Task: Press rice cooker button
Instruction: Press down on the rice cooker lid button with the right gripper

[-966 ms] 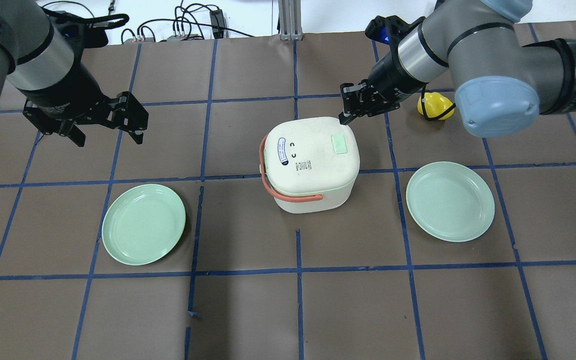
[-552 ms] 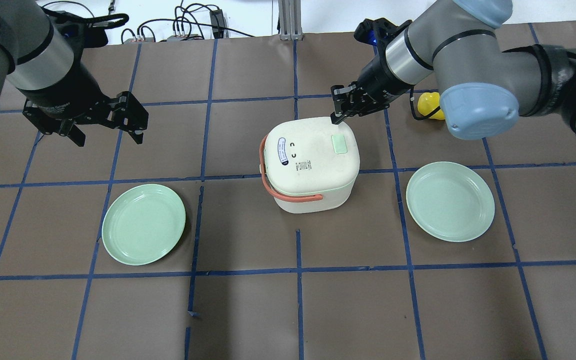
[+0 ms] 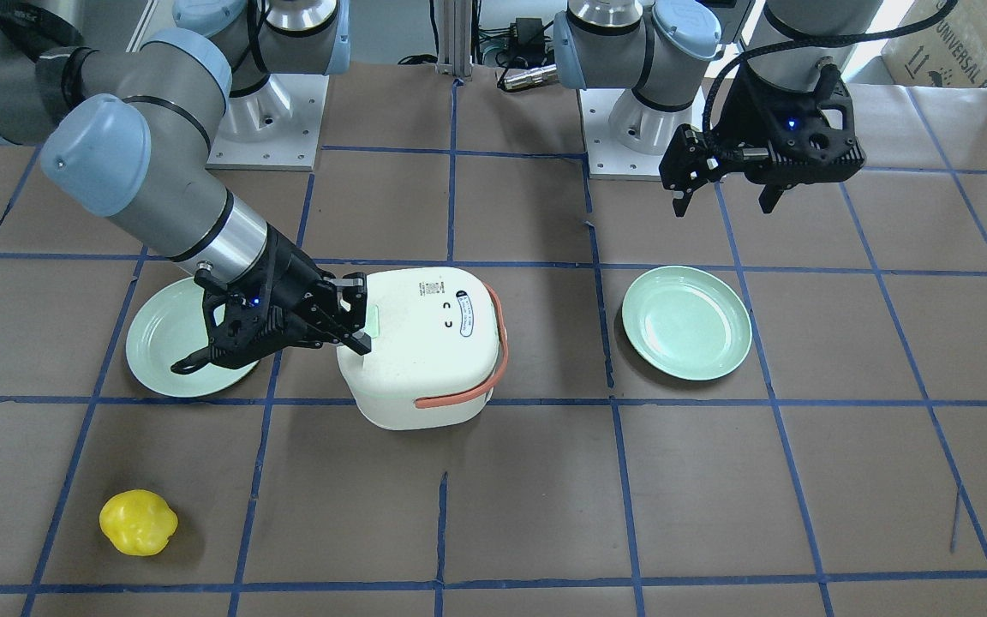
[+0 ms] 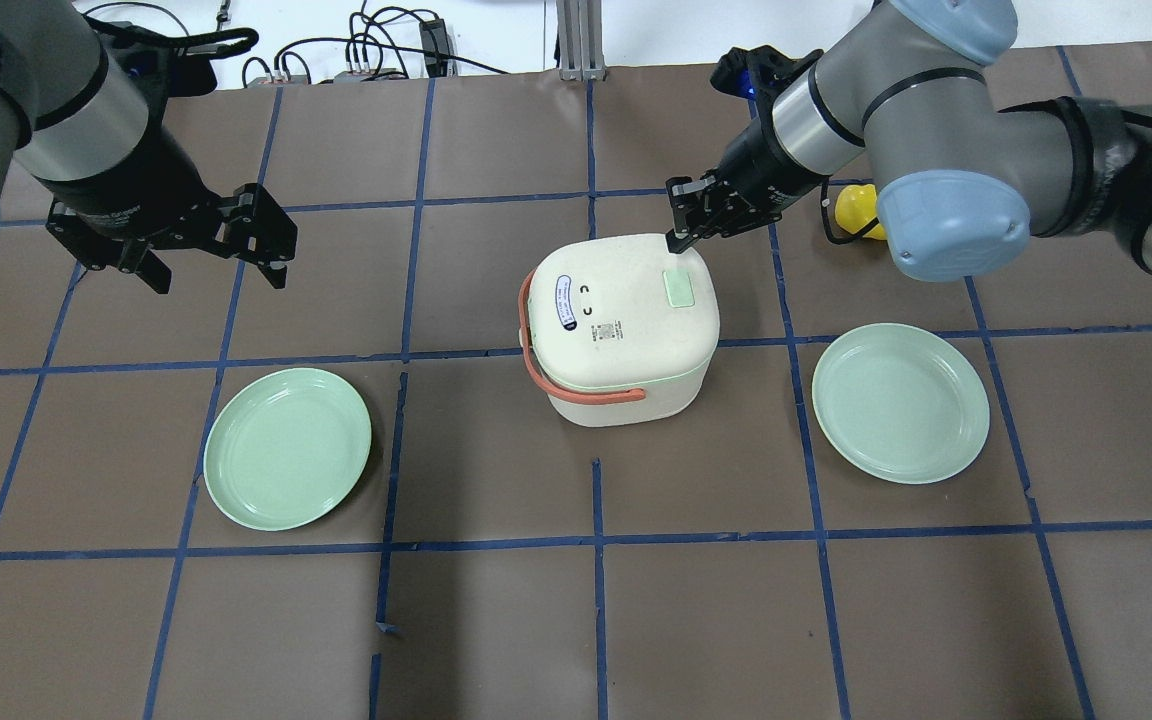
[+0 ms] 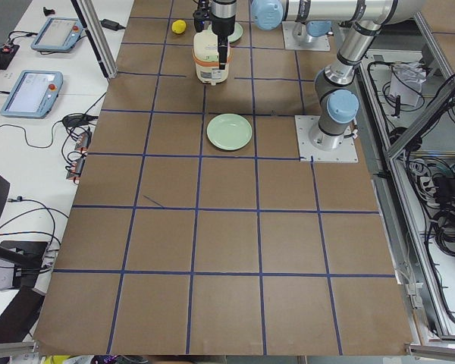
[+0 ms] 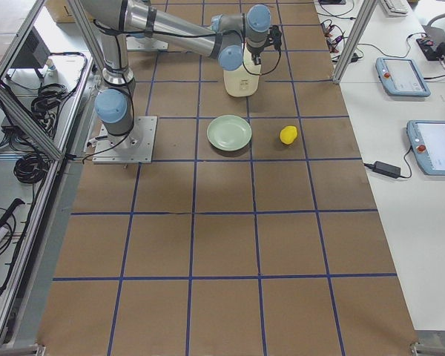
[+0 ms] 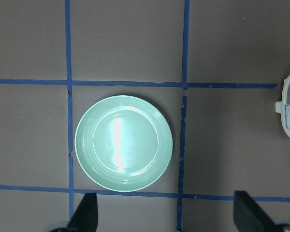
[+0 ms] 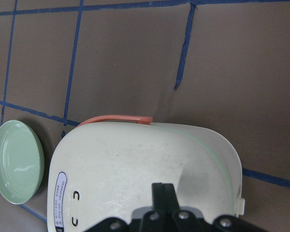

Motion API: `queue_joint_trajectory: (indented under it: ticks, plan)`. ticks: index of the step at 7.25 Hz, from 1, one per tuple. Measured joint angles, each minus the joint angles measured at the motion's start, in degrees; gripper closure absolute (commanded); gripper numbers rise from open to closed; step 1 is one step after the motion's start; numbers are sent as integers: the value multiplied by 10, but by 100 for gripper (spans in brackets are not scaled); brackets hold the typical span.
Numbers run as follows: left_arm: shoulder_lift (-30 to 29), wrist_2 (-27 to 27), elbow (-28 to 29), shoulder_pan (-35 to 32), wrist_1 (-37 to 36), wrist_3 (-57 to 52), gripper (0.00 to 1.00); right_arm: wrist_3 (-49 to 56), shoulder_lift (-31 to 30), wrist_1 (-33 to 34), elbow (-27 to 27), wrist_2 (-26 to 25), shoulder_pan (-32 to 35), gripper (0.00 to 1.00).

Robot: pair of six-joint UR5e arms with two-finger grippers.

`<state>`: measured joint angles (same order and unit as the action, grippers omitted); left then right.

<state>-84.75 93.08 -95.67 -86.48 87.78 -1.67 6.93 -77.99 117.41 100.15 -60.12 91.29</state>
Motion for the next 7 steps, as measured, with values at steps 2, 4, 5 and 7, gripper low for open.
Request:
queue_joint_trajectory:
  ticks: [2,4,5,7]
  plan:
    - [0,0,0,0,0,0,0,0,-3,-4,3,-1,0,93]
    - [0,0,0,0,0,0,0,0,-6,-11,4,-4,0,93]
    - [0,0,0,0,0,0,0,0,-8,-17,5,-9,0,93]
    - [0,0,0,0,0,0,0,0,-10,-22,6,-13,-1,93]
